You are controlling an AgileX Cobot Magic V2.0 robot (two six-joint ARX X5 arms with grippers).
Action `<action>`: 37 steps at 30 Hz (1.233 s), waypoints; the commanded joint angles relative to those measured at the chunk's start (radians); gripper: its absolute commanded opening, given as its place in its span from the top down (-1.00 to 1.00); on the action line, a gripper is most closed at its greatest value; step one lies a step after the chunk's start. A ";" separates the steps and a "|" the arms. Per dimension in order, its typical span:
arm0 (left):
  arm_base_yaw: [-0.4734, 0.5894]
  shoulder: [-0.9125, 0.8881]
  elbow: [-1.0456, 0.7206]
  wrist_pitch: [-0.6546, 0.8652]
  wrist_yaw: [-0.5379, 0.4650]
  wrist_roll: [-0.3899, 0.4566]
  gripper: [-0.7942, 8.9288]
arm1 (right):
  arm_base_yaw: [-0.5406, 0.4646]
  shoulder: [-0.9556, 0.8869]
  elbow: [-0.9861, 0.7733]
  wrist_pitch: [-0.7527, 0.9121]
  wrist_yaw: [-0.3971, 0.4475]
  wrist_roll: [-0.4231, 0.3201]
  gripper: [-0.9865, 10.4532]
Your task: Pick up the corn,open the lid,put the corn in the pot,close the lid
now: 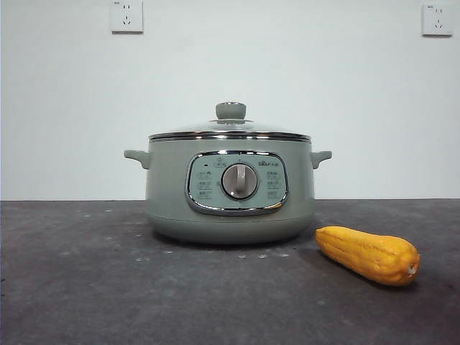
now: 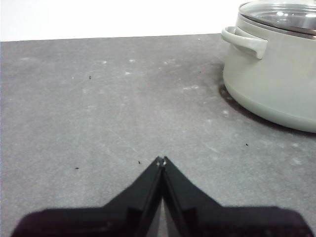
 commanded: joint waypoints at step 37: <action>0.003 0.385 0.806 -0.569 0.271 -0.051 0.85 | 0.000 0.522 0.877 -0.614 -0.190 0.053 0.85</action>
